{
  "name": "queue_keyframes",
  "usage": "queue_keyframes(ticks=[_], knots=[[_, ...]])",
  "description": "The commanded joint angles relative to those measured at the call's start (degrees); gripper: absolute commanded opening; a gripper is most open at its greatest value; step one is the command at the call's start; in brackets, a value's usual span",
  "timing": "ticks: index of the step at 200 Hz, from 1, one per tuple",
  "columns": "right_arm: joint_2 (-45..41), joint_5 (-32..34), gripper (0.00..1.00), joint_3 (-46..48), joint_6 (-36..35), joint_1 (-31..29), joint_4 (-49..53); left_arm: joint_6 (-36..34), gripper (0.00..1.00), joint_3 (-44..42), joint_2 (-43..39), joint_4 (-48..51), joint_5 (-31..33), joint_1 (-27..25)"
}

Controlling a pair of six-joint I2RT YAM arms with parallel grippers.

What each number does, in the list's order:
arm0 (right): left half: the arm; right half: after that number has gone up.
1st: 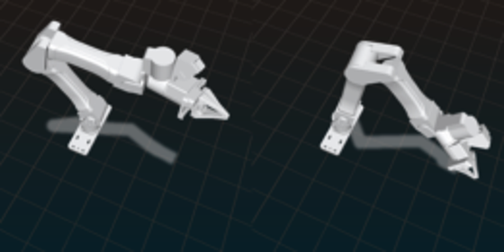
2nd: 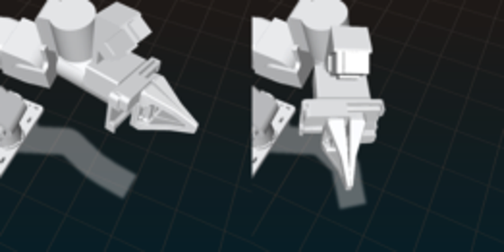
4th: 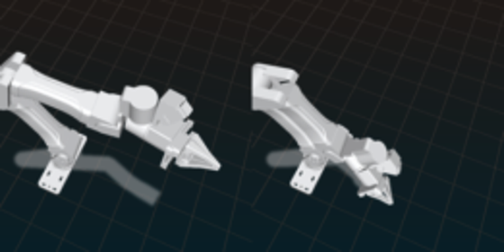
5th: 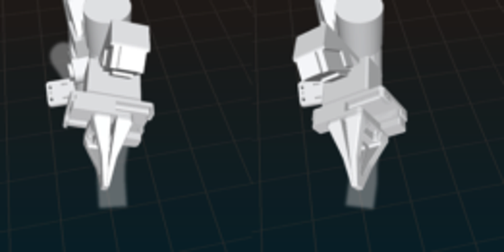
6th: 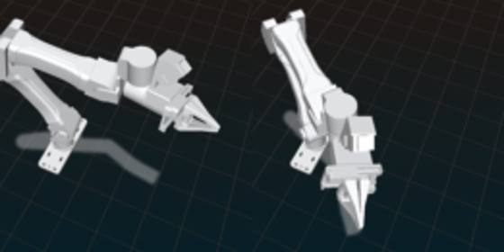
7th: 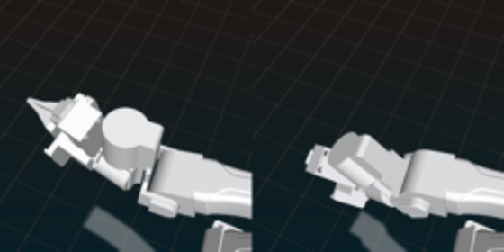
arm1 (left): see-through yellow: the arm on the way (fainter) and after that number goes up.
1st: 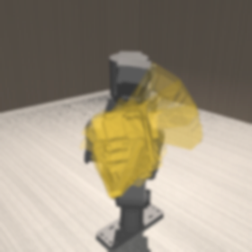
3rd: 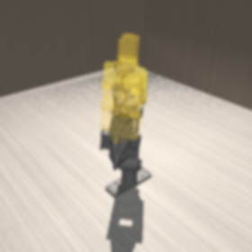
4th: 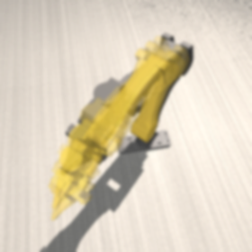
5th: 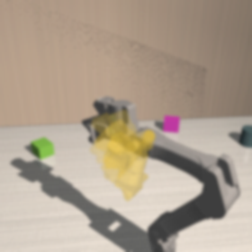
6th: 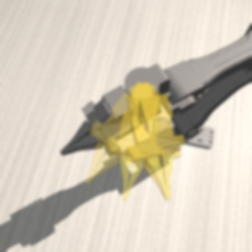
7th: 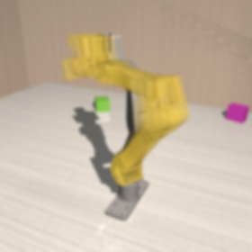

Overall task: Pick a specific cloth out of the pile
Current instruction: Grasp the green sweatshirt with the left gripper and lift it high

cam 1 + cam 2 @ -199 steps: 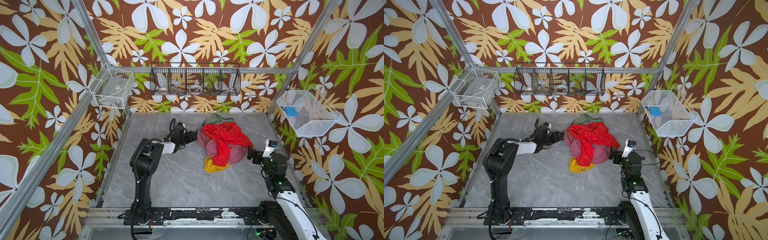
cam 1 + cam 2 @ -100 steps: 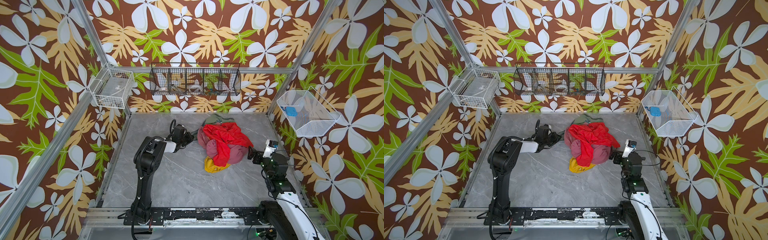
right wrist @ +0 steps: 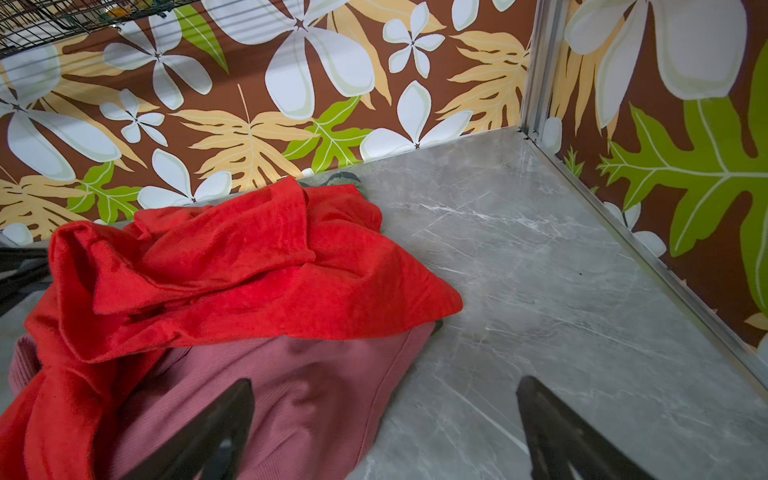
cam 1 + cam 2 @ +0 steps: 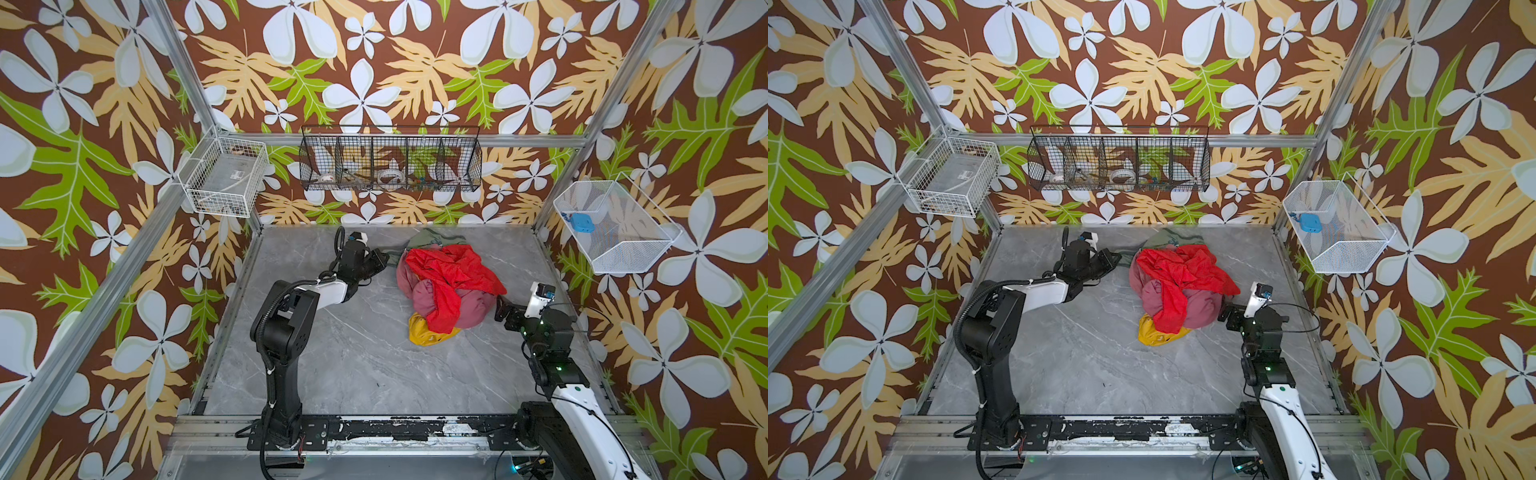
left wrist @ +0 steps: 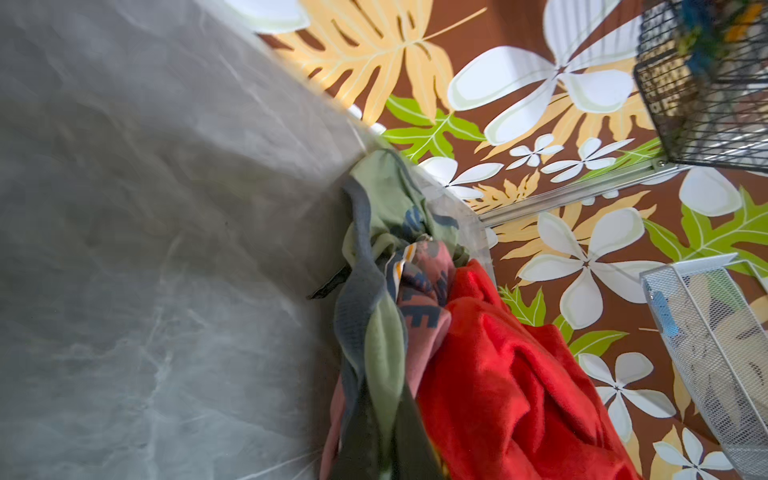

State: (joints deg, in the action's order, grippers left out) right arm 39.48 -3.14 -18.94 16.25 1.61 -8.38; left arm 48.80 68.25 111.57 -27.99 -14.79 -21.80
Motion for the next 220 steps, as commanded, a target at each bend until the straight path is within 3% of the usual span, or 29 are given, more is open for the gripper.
queue_keyframes(ticks=[1, 103, 185, 220], knots=[[0.0, 0.0, 0.98, 0.5, 0.7, 0.1, -2.1, -3.3, 0.00, 2.2, -2.0, 0.0, 1.5, 0.0], [4.4, -2.1, 0.98, 2.4, 3.8, 0.1, -5.6, -14.5, 0.00, 27.9, 1.0, 13.0, -5.2, -1.8], [4.6, -0.4, 0.98, 3.3, 4.5, 0.0, -4.7, -9.6, 0.00, 49.5, 8.5, 10.5, -11.1, -2.3], [4.6, 0.4, 0.98, 3.5, 4.7, 0.0, -4.2, -6.7, 0.00, 51.5, 8.6, 6.0, -11.9, -2.5]])
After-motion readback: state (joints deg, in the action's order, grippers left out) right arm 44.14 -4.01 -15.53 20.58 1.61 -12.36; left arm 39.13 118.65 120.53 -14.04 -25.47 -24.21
